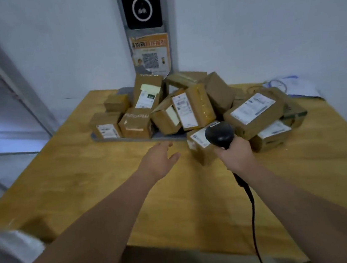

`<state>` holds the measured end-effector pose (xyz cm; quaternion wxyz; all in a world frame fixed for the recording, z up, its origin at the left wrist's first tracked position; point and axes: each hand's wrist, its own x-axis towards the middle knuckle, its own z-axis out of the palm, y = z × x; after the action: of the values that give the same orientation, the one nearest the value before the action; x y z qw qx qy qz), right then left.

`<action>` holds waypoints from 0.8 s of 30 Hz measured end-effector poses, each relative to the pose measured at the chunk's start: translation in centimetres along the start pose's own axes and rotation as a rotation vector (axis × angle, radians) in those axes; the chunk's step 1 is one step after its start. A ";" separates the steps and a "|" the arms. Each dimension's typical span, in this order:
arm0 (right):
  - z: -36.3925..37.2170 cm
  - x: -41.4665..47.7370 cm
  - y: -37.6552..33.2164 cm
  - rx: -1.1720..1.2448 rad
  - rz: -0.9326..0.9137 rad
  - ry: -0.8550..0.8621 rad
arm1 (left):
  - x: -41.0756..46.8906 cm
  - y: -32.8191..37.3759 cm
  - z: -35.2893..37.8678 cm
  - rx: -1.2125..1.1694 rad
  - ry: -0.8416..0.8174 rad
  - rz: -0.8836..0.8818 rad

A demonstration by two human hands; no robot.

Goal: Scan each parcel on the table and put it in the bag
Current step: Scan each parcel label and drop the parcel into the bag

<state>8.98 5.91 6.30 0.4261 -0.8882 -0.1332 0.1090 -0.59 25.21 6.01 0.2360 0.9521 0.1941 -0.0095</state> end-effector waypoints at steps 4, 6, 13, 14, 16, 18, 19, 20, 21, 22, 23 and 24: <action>-4.0 5.4 0.0 -0.026 -0.085 0.023 | 5.0 3.2 0.5 -0.070 0.032 -0.037; -5.0 8.1 -0.1 0.001 -0.123 0.033 | 7.0 3.9 0.3 -0.139 0.048 -0.067; -2.0 14.5 -1.8 0.167 -0.192 0.062 | 13.4 2.7 -1.5 -0.178 0.117 -0.165; -1.4 15.3 -2.2 0.180 -0.201 0.067 | 14.3 2.4 -1.9 -0.173 0.132 -0.157; -0.1 16.9 -2.6 0.157 -0.199 0.052 | 16.2 1.9 -2.5 -0.167 0.157 -0.126; 1.2 18.4 -2.5 0.103 -0.163 0.009 | 18.0 1.5 -3.0 -0.147 0.153 -0.094; 1.8 19.1 -2.4 0.082 -0.141 -0.020 | 18.8 1.2 -3.2 -0.120 0.143 -0.088; 2.5 19.6 -2.3 0.069 -0.128 -0.043 | 19.5 0.9 -3.3 -0.083 0.134 -0.088; 3.1 20.0 -2.2 0.061 -0.122 -0.056 | 20.2 0.5 -3.3 -0.043 0.123 -0.090; 3.6 20.3 -2.1 0.061 -0.122 -0.056 | 20.8 0.1 -3.3 0.000 0.113 -0.086; 4.0 20.4 -2.0 0.063 -0.117 -0.047 | 21.3 -0.4 -3.2 0.030 0.096 -0.083; 4.3 20.5 -1.9 0.064 -0.113 -0.039 | 21.7 -0.7 -3.1 0.039 0.077 -0.082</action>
<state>26.65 16.94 3.57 0.4570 -0.8629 -0.1878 0.1064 18.98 35.14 6.03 0.2090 0.9475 0.2418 0.0135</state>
